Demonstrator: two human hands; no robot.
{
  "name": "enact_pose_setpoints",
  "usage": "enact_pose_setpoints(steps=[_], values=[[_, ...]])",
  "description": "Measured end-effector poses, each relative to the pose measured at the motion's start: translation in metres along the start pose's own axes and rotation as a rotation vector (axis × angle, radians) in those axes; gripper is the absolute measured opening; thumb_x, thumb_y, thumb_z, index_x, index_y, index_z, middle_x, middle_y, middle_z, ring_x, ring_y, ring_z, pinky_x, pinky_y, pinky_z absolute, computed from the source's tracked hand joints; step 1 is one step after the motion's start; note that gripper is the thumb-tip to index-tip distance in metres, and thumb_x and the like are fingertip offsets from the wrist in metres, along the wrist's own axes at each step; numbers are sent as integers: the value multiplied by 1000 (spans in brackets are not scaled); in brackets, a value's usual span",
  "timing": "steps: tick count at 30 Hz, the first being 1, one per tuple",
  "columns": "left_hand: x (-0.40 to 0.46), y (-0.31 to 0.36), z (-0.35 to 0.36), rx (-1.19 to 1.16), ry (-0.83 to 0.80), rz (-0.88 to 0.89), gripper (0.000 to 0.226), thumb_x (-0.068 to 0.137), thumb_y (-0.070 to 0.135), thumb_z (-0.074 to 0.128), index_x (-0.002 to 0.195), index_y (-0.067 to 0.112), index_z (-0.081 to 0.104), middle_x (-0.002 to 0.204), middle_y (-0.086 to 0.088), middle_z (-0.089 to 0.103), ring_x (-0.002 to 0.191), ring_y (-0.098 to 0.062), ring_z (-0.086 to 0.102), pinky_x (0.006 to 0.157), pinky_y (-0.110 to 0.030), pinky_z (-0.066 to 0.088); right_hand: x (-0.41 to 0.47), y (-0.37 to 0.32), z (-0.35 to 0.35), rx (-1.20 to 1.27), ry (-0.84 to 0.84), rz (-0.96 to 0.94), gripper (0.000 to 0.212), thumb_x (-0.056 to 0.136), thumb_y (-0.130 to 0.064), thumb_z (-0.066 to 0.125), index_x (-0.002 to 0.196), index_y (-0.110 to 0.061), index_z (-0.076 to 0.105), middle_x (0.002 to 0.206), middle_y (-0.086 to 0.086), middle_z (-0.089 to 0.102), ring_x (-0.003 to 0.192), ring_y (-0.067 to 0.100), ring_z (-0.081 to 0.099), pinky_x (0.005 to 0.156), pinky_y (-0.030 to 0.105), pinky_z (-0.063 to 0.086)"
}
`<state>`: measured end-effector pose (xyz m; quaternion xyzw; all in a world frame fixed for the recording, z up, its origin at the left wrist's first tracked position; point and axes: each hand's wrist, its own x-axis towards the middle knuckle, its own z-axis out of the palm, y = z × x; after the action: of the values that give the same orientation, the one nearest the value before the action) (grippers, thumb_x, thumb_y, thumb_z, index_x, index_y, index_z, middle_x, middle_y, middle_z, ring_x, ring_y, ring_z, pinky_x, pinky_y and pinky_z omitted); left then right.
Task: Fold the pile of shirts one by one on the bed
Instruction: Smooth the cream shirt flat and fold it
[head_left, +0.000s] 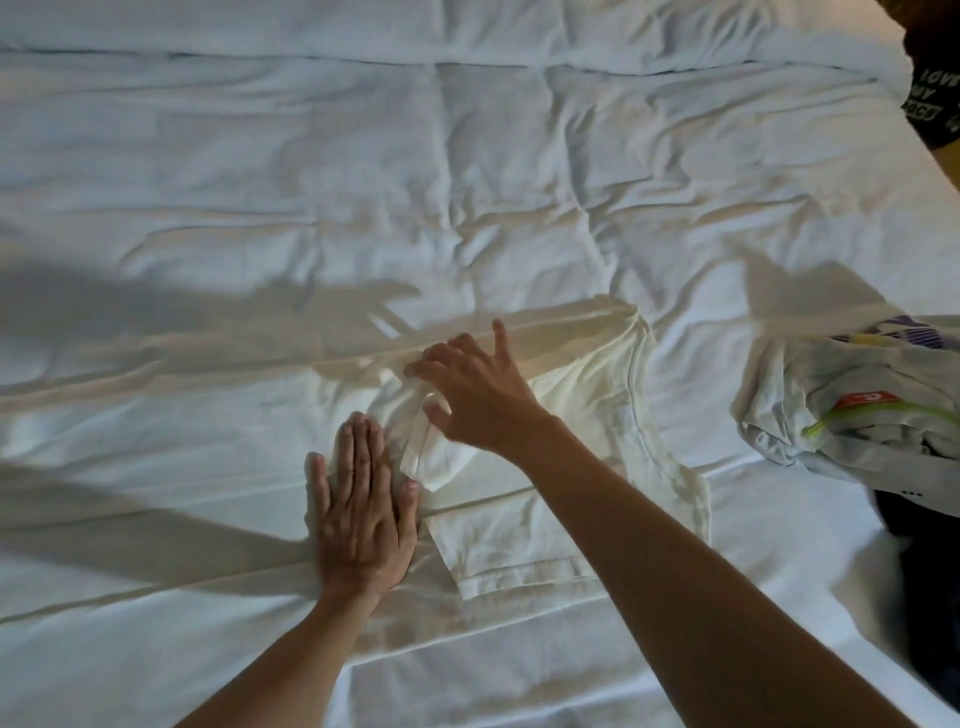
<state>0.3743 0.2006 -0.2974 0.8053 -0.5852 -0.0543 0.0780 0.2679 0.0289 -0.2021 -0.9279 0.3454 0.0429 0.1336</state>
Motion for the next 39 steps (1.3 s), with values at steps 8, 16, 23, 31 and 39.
enact_pose_setpoints(steps=[8, 16, 23, 31, 39], values=[[0, 1, 1, -3, 17, 4, 67, 98, 37, 25, 155, 3, 22, 165, -10, 13, 153, -26, 13, 119, -61, 17, -49, 41, 23, 189, 243, 280, 86, 56, -11, 49, 142, -8, 42, 137, 10, 53, 125, 30, 48, 115, 54, 28], [8, 0, -17, -447, 206, -71, 54, 91, 27, 37, 137, 9, 57, 148, -6, 51, 140, -23, 43, 112, -56, 30, -40, 70, 20, 141, 171, 232, 42, 74, -3, 62, 115, -8, 66, 113, 8, 68, 109, 31, 59, 99, 42, 42], [67, 66, -60, -389, -103, -441, 55, 87, 65, 37, 103, 21, 65, 104, 1, 67, 109, -24, 54, 93, -45, 33, -37, 78, 4, 253, 189, 123, 43, 81, 10, 55, 118, -8, 68, 114, 11, 70, 101, 33, 64, 91, 43, 52], [75, 72, -55, -672, -93, -417, 30, 92, 46, 60, 84, 17, 59, 89, -1, 64, 93, -26, 60, 86, -41, 48, -35, 110, -18, 197, 8, 143, 59, 82, 4, 59, 136, -20, 59, 129, 5, 66, 118, 26, 60, 103, 41, 47], [40, 92, -75, -1069, 0, -467, 22, 92, 21, 68, 105, 17, 51, 88, 9, 63, 79, 1, 61, 65, -9, 43, -40, 130, -40, 133, 10, 205, 19, 88, -9, 52, 92, -15, 69, 68, -4, 55, 67, 21, 50, 65, 35, 45]])
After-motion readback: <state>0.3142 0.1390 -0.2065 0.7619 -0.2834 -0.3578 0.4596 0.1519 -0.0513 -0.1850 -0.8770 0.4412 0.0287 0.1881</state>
